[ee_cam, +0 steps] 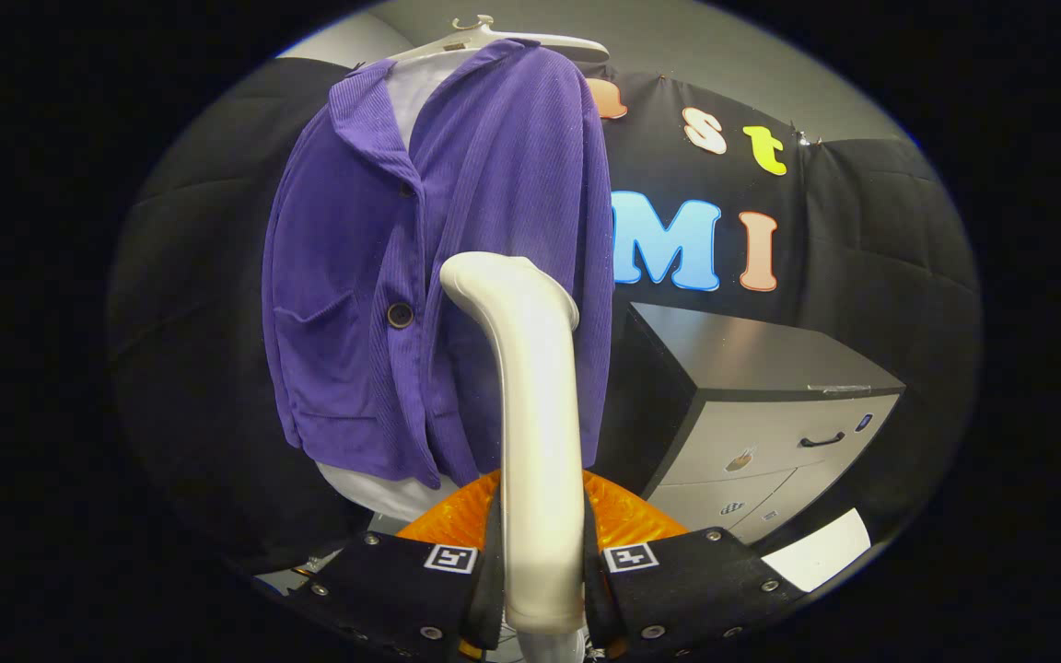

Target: Iron the clothes twice with a garment steamer, once on the left side and once on the right side.

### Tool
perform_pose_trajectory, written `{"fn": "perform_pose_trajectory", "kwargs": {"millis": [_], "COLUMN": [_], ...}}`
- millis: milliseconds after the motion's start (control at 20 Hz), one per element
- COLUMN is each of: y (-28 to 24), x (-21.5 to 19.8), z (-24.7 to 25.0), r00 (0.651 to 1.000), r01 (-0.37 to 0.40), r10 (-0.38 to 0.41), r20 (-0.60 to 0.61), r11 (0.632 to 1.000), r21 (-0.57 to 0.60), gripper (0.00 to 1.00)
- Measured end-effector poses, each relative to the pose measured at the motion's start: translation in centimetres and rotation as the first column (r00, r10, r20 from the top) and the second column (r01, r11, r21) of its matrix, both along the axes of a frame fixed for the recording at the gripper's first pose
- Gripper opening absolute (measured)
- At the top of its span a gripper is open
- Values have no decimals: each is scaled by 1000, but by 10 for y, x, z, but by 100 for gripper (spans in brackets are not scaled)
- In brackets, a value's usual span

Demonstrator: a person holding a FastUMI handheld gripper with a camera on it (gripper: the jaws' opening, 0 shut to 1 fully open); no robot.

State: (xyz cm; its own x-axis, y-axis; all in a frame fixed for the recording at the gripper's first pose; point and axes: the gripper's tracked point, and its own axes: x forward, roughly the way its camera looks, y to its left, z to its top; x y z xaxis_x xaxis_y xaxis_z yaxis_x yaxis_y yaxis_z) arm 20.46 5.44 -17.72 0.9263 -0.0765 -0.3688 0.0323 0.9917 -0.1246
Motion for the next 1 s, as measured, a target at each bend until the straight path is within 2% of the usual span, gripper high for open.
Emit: {"fn": "perform_pose_trajectory", "kwargs": {"millis": [400, 700, 1000], "y": [-4, -9, -13], "x": [-19, -23, -46], "z": [-50, -62, -79], "r00": [994, 990, 976], "r01": [-6, -9, -20], "r10": [6, 12, 29], "r20": [-113, -142, -217], "r11": [1000, 1000, 999], "r21": [5, 19, 45], "gripper": [35, 36, 36]}}
